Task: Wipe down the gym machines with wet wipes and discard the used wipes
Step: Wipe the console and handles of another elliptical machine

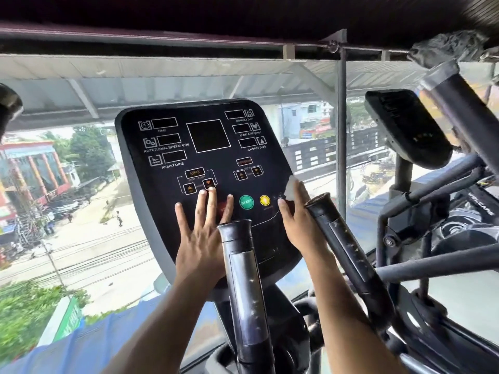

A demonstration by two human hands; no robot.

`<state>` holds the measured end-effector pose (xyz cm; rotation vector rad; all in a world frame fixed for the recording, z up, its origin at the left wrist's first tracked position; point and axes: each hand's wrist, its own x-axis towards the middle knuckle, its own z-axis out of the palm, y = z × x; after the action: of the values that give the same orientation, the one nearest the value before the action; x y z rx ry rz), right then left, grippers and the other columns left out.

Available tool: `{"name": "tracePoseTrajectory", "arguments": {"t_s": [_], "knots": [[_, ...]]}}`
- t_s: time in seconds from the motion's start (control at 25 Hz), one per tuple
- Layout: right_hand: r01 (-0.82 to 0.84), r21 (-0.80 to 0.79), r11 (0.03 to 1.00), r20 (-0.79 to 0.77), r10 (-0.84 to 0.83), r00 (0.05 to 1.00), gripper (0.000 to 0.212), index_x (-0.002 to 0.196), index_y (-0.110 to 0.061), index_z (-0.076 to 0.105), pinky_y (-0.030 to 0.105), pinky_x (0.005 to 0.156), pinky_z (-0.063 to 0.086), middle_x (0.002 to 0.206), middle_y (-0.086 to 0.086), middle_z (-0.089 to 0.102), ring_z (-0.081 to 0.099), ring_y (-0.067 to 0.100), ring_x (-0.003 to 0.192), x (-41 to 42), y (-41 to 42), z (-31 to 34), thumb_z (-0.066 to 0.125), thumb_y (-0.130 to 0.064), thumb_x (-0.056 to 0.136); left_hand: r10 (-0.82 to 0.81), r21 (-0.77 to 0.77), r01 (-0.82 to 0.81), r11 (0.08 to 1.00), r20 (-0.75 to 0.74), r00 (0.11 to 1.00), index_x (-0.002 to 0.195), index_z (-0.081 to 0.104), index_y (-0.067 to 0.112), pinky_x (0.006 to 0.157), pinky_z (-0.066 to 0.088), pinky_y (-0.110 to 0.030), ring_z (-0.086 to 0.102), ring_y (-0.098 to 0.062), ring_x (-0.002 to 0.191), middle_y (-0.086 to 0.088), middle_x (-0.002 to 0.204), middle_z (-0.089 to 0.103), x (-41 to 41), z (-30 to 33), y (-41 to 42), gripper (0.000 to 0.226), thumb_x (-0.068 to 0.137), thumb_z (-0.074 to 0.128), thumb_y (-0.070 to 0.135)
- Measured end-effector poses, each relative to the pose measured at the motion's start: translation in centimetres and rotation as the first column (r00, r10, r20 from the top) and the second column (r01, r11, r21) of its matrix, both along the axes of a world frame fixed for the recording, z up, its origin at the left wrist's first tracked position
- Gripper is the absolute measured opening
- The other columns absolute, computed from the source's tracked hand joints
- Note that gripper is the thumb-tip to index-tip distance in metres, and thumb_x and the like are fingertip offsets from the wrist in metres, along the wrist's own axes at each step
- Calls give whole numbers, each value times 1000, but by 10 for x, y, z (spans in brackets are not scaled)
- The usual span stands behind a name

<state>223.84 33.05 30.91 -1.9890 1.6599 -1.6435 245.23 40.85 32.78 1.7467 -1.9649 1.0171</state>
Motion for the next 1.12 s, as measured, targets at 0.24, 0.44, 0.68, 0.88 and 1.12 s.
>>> {"name": "tracePoseTrajectory", "arguments": {"t_s": [0.24,0.44,0.68,0.88,1.12], "knots": [[-38,108,993,-169,56,984,72,163,-13,1,13,114,-7,171,5,-7,0,20,156,10,16,25,35,-46,109,-41,26,41,999,-4,999,167,4,21,121,2,-71,-2,-34,161,-17,173,-2,0,1,7,75,102,5,59],[38,43,998,-170,-30,985,75,163,-12,2,23,118,-18,171,6,-11,-10,20,157,17,-13,43,34,-50,108,-47,54,48,997,-10,999,167,1,20,121,1,-71,-6,-34,160,-18,173,-6,-3,6,13,78,99,-1,59],[142,32,989,-49,-140,989,67,144,-7,50,47,104,48,143,22,56,54,37,131,6,34,-8,31,-56,103,-20,64,21,998,-7,1000,167,-3,21,120,0,-71,-10,-34,160,-18,172,-11,-3,9,13,79,96,-7,56],[102,-56,993,95,-96,991,29,133,-11,49,27,79,40,119,19,65,64,34,107,4,10,32,48,-22,107,-4,62,5,998,-2,1000,167,-3,21,120,1,-71,-10,-34,160,-18,172,-10,-3,7,10,75,100,2,55],[38,-7,999,15,-37,999,53,151,-13,44,38,114,36,148,14,52,48,30,137,-12,-8,9,28,-38,108,-1,57,1,998,4,1000,166,-6,22,120,1,-71,-11,-34,160,-17,172,-12,-4,6,8,75,99,-1,55]]}}
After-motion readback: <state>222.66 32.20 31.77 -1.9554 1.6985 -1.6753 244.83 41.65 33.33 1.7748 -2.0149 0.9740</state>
